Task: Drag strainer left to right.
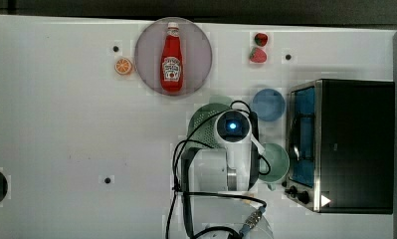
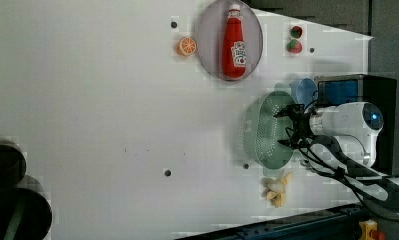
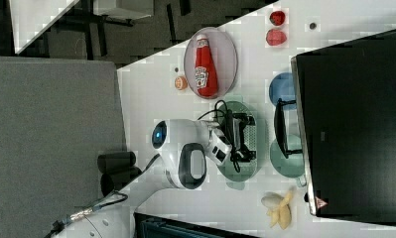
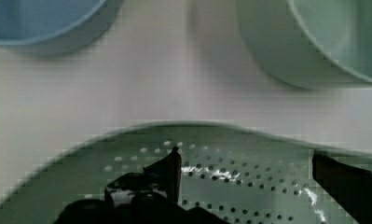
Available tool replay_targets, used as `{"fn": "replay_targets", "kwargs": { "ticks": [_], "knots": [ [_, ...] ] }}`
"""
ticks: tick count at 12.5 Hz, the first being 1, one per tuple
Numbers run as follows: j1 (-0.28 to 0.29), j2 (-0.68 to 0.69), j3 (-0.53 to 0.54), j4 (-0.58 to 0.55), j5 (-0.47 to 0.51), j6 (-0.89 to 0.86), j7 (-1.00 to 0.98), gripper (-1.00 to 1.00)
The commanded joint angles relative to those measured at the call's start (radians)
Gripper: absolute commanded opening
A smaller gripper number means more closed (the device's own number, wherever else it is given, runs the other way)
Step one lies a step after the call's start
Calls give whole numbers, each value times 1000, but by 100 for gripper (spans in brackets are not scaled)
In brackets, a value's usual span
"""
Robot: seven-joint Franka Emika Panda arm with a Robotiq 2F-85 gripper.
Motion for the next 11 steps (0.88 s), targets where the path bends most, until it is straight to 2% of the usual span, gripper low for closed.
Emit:
{"fn": "replay_targets", "kwargs": {
  "ticks": [1,5,8,11],
  "knots": [
    [15,-70,-11,6,5,7,-148,100],
    [16,-252,39,-4,10,-51,-580,100],
    [17,-418,58,26,32,-220,-621,100],
    [23,-585,104,88,73,-487,-621,100]
  ]
}}
